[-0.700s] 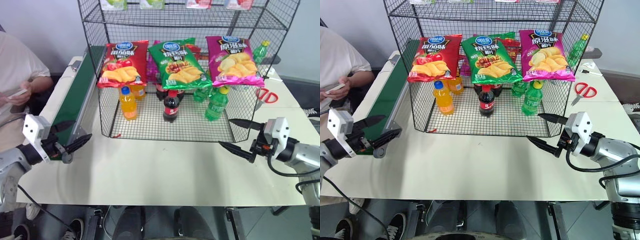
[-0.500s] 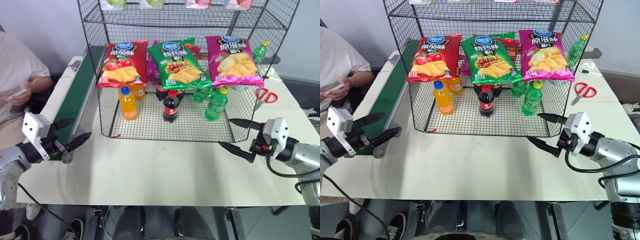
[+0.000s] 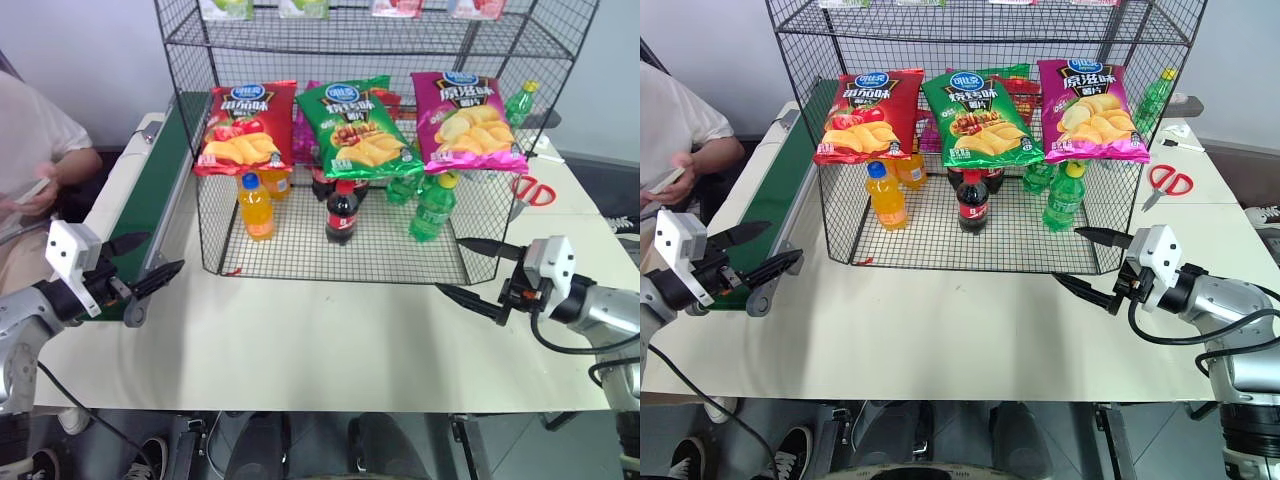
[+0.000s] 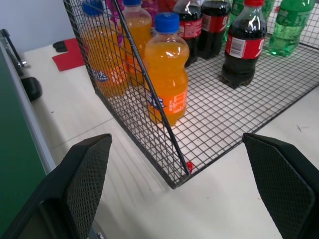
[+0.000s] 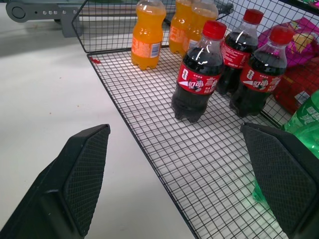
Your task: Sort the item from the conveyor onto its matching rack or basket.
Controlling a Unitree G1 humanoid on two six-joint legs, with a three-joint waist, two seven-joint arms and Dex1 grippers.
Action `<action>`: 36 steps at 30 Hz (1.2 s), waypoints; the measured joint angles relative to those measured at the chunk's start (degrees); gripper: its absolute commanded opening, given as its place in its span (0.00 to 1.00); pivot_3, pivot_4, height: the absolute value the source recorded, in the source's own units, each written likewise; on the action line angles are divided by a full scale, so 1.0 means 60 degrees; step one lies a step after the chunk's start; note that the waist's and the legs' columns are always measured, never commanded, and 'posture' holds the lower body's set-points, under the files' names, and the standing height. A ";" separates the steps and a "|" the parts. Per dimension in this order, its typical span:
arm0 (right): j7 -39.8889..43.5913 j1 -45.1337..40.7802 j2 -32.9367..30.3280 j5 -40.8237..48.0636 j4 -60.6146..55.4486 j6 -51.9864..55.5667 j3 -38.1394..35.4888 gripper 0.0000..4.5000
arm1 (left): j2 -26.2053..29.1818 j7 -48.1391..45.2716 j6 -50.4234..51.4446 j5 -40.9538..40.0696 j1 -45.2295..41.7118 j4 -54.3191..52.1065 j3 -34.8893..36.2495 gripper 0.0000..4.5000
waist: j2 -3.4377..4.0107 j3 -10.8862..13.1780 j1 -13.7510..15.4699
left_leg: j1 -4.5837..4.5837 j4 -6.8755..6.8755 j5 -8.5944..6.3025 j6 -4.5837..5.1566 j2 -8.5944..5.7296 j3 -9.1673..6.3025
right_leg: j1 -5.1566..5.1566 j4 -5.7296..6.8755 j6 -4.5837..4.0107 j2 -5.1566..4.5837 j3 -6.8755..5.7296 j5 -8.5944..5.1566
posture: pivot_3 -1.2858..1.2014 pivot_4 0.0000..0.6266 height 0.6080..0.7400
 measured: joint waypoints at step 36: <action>0.0126 -0.0663 -0.0014 -0.0611 0.0829 -0.0686 0.0394 0.97 | -0.0179 -0.0019 -0.0719 0.0511 -0.0224 0.0452 -0.0632 1.00 | 0.0000 0.0000 0.0005 | 0.0000 0.0009 0.0001 -0.0001 0.0000 0.0002 | -0.0003 0.0012 0.0001 0.0005 0.0000 0.0000 | 0.52 0.24 0.99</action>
